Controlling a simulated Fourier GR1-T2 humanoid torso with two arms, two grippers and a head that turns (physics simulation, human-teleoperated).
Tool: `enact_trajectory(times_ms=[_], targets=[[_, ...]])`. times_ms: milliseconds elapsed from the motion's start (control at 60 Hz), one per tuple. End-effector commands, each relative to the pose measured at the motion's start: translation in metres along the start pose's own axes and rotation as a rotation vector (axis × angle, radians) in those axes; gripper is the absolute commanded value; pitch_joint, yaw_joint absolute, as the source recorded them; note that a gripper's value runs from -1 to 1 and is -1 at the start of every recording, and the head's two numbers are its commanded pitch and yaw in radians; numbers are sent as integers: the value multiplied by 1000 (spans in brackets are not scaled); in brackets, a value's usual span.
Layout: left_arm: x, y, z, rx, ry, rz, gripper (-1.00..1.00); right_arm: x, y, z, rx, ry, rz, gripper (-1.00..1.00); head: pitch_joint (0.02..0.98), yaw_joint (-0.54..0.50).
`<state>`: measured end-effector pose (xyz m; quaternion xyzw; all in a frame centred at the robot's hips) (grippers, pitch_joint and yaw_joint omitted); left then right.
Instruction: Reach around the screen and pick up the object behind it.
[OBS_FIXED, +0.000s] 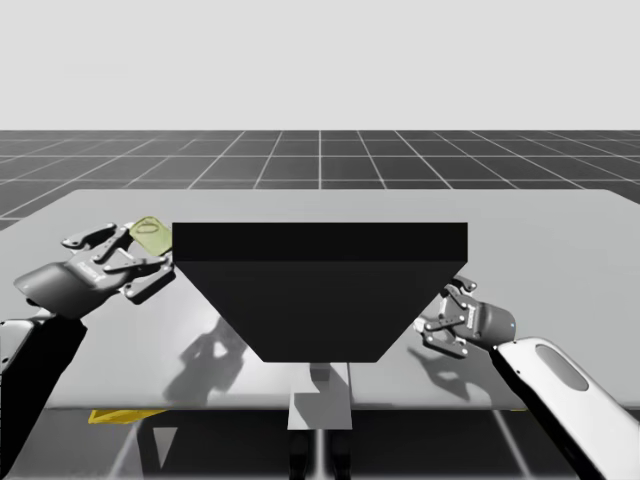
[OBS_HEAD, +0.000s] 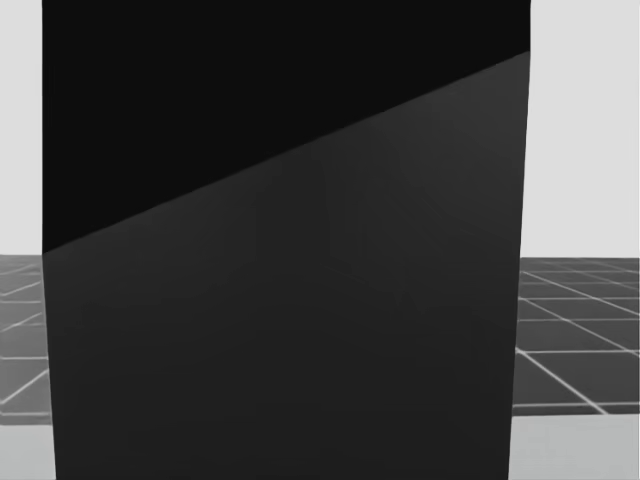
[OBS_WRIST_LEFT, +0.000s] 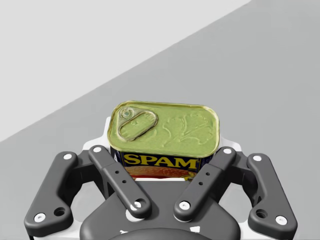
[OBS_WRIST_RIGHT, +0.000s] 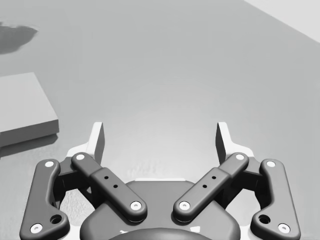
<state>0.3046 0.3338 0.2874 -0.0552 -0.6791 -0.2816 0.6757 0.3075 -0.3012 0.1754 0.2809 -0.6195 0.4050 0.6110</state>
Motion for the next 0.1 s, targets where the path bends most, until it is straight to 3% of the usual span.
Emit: enact_trajectory(times_ms=[17, 100], targets=[[90, 17, 5, -22, -207, -99, 1000, 0, -4, 1, 5, 23, -11, -1000, 108, -44], [112, 17, 9, -7, -247, -131, 1000, 0, -5, 2, 1, 20, -10, -1000, 107, -45]])
